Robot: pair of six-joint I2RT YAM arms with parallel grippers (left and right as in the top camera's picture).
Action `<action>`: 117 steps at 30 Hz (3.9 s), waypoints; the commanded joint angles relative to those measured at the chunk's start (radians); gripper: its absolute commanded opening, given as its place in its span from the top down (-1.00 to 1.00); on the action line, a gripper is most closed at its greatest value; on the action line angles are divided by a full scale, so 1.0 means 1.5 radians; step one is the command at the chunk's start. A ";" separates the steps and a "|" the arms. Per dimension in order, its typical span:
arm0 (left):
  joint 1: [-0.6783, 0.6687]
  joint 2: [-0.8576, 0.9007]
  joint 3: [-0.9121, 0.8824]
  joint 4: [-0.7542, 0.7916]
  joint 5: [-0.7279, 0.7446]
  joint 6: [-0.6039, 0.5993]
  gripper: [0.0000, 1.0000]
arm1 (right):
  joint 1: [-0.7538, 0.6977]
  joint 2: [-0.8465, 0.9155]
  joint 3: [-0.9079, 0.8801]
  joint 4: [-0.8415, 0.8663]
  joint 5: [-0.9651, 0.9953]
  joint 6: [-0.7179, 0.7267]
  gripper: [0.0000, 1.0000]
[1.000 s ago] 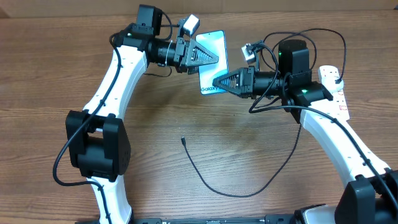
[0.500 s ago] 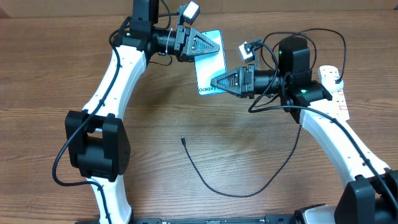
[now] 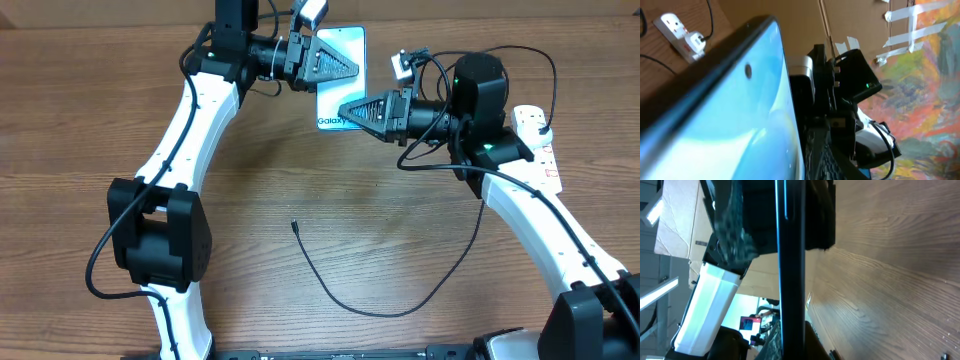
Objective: Plug charger to phone and switch on socket
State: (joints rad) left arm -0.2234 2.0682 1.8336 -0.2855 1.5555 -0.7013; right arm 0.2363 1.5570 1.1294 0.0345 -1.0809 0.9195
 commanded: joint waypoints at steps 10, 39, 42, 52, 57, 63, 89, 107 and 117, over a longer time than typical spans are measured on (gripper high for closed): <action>-0.005 -0.028 0.019 0.109 0.016 -0.135 0.38 | 0.025 -0.004 0.003 0.003 0.091 0.039 0.93; 0.002 -0.028 0.019 0.174 0.016 -0.172 0.23 | -0.002 -0.004 0.003 0.030 0.139 0.034 0.93; 0.002 -0.028 0.019 0.174 0.016 -0.172 0.23 | -0.007 -0.004 0.003 0.031 0.139 0.033 0.92; 0.002 -0.028 0.019 0.174 0.016 -0.171 0.10 | -0.006 -0.004 0.003 0.042 0.152 0.033 0.93; 0.010 -0.028 0.019 0.174 0.016 -0.171 0.04 | -0.007 -0.004 0.003 0.043 0.152 0.033 0.93; 0.012 -0.028 0.019 0.174 0.016 -0.171 0.07 | -0.007 -0.004 0.003 0.044 0.162 0.033 0.93; 0.013 -0.028 0.019 0.174 0.016 -0.172 0.62 | -0.020 -0.004 0.003 0.035 0.161 0.032 0.93; 0.013 -0.027 0.014 0.104 0.013 -0.077 0.91 | -0.059 -0.004 0.003 -0.063 0.124 -0.091 -1.00; 0.012 -0.027 -0.025 -0.349 -0.226 0.103 0.92 | -0.146 -0.004 0.003 -0.391 0.294 -0.218 -1.00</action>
State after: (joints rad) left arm -0.2077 2.0666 1.8050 -0.6685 1.3964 -0.6865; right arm 0.0532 1.5509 1.1316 -0.5003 -0.7990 0.6609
